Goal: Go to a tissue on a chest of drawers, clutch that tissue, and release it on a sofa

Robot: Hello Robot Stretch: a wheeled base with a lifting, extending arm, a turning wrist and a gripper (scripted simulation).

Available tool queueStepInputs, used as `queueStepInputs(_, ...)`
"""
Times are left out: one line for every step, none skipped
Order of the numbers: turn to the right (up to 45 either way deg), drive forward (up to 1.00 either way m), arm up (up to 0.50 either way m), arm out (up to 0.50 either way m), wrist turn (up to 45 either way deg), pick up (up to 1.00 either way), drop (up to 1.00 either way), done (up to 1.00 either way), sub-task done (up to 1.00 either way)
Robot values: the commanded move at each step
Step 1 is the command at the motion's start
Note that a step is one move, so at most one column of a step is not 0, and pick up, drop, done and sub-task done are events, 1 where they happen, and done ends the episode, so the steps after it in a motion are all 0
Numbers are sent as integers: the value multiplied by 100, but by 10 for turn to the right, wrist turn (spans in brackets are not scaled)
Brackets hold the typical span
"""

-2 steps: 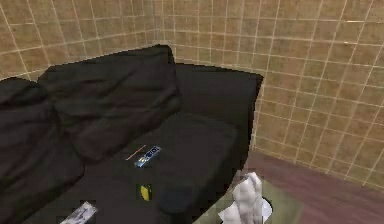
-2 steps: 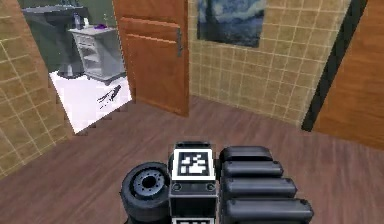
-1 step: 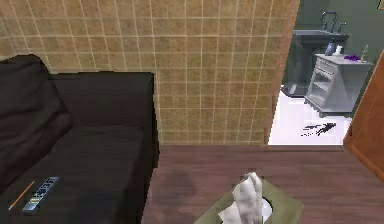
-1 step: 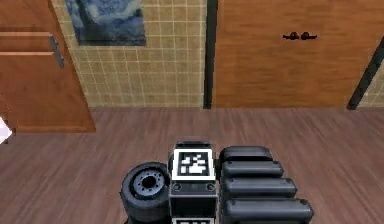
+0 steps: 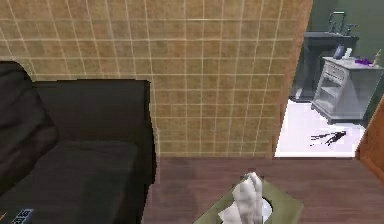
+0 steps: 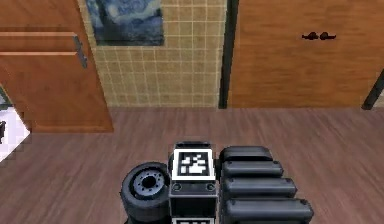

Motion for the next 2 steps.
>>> queueStepInputs(450, 0, 0, 0, 0, 0, 0, 0, 0)
queueStepInputs(450, 0, 0, 0, 0, 0, 0, 0, 0)
